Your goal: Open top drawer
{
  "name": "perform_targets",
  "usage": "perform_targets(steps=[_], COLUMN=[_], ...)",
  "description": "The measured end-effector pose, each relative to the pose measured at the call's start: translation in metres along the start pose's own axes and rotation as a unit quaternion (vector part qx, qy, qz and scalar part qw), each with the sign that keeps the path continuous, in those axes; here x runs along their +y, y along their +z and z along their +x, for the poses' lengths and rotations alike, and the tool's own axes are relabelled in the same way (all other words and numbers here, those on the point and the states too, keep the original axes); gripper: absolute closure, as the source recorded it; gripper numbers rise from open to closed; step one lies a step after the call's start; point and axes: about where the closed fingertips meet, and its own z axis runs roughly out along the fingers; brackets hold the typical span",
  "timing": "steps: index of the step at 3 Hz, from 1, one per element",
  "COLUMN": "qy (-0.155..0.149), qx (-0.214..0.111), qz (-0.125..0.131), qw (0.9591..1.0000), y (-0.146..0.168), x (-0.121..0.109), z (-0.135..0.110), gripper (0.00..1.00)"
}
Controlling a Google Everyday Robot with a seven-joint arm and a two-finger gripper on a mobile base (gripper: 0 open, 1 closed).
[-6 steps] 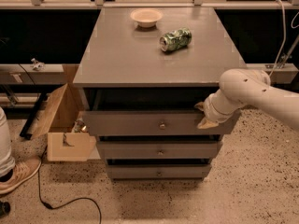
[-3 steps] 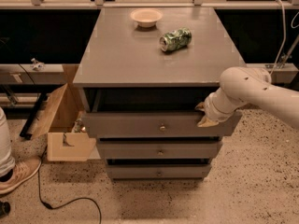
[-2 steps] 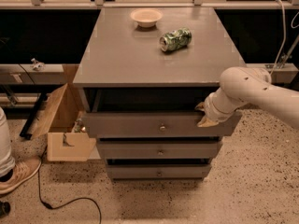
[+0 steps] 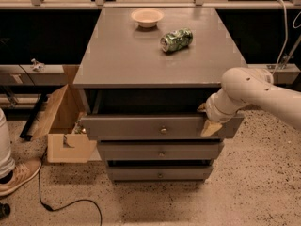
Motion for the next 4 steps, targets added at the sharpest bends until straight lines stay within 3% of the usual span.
perform_targets(steps=[1,2,3,4], qy=[0.0,-0.015,-0.019,-0.003], qx=[0.0,0.006,0.023,0.042], qz=[0.0,-0.042,-0.094,-0.145], qw=[1.0,0.999,0.9951,0.9885], y=[0.0,0.001,-0.005,-0.01], x=[0.0,0.002,0.011,0.033], z=[0.0,0.002,0.009,0.017], gripper=[0.0,0.0,0.0,0.18])
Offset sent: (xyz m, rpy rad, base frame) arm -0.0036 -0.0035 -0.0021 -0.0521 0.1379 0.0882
